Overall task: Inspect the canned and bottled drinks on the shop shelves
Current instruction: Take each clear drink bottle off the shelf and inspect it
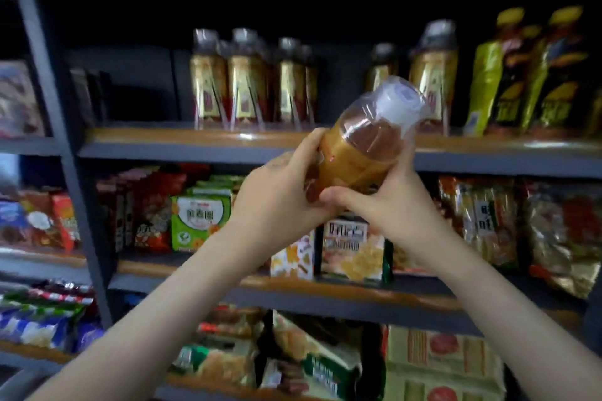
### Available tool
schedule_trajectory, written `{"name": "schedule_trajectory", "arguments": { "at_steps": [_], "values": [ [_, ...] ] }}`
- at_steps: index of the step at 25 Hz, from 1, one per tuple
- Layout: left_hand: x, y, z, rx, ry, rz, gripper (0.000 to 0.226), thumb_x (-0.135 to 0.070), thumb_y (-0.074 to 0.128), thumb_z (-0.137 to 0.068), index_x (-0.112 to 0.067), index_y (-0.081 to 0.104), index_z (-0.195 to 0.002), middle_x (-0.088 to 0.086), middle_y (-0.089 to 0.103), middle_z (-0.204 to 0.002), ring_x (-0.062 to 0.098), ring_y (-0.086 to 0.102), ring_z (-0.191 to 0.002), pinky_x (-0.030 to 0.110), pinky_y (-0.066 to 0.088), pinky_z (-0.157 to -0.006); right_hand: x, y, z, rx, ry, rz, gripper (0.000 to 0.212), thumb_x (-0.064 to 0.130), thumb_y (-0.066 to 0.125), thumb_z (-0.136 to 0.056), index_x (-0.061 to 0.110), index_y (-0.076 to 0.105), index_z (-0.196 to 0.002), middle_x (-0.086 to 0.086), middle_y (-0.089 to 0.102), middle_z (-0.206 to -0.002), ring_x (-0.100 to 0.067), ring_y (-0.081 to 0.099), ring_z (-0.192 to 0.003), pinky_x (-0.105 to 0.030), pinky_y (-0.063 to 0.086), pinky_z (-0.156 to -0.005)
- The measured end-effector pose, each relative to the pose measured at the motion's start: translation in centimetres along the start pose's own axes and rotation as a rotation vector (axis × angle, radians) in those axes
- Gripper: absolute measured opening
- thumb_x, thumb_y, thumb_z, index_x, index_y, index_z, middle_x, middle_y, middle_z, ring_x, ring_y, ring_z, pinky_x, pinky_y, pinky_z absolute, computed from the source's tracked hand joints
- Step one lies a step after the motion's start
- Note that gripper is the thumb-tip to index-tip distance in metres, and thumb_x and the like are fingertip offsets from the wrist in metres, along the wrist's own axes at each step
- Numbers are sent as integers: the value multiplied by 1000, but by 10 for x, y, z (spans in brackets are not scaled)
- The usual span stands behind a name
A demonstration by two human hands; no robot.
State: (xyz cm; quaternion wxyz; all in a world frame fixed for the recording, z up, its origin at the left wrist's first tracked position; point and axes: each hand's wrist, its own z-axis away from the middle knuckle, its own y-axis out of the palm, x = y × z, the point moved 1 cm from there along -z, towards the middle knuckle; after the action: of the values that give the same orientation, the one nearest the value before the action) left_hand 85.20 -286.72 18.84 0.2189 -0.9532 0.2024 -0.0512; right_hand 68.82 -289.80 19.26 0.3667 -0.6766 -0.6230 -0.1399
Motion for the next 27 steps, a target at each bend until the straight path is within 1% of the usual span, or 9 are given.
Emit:
{"name": "schedule_trajectory", "arguments": {
  "at_steps": [5, 7, 10, 12, 15, 18, 21, 24, 27],
  "values": [
    [56, -19, -65, 65, 197, 165, 84, -56, 54, -82, -30, 15, -152, -4, 46, -140, 11, 40, -128, 18, 34, -99, 22, 3, -65, -261, -351, 255, 85, 54, 81, -63, 0, 54, -124, 16, 60, -109, 20, 51, -103, -1, 40, -88],
    [87, -14, -81, 5, 227, 2, 74, -56, 47, -88, -29, 23, -152, 5, 40, -150, 20, 37, -136, 28, 32, -107, 21, -5, -94, -309, -376, 321, 78, 37, 84, -69, -1, 50, -126, 9, 59, -112, 25, 49, -101, 3, 35, -84],
    [134, 6, -98, -83, 175, -191, 60, -40, 58, -91, -18, 42, -145, 21, 41, -147, 39, 41, -132, 48, 36, -107, 18, -14, -128, -348, -164, 402, 78, 25, 85, -70, 17, 37, -131, 14, 54, -110, 14, 51, -93, 1, 34, -79],
    [156, 20, -108, -114, 148, -222, 60, -32, 66, -88, -14, 47, -142, 27, 41, -145, 45, 41, -131, 54, 35, -107, 5, -21, -146, -371, -20, 441, 86, 28, 85, -69, 25, 31, -136, 14, 51, -113, -1, 50, -103, -18, 40, -87],
    [170, 34, -114, -98, 93, -190, 63, -33, 66, -88, -14, 44, -144, 27, 38, -147, 45, 36, -134, 54, 37, -105, -10, -24, -168, -341, 221, 418, 91, 31, 85, -69, 28, 28, -140, 8, 49, -115, -15, 53, -103, -37, 53, -79],
    [181, 42, -114, -121, 69, -177, 61, -32, 65, -87, -10, 46, -141, 25, 45, -140, 44, 41, -128, 47, 51, -89, -21, -22, -189, -266, 388, 491, 101, 31, 83, -72, 29, 17, -148, 4, 48, -123, -22, 53, -106, -37, 56, -66],
    [191, 46, -115, -178, 109, -181, 58, -29, 67, -83, -5, 53, -134, 26, 52, -133, 44, 47, -120, 47, 52, -86, -31, -21, -205, -220, 429, 543, 112, 30, 80, -76, 30, -3, -151, -6, 45, -140, -23, 55, -106, -38, 58, -66],
    [197, 51, -114, -172, 122, -152, 60, -25, 71, -81, -4, 53, -134, 23, 50, -135, 40, 45, -123, 45, 52, -86, -36, -16, -215, -186, 330, 874, 119, 28, 74, -83, 33, -27, -147, -21, 26, -153, -21, 63, -88, -23, 52, -56],
    [202, 51, -113, -165, 116, -90, 66, -18, 72, -81, -7, 46, -141, 21, 45, -142, 37, 41, -128, 42, 53, -80, -39, -6, -222, -139, 298, 1095, 121, 23, 74, -83, 44, -29, -142, -23, -15, -157, -35, 63, -106, -37, 57, -79]
  ]
}}
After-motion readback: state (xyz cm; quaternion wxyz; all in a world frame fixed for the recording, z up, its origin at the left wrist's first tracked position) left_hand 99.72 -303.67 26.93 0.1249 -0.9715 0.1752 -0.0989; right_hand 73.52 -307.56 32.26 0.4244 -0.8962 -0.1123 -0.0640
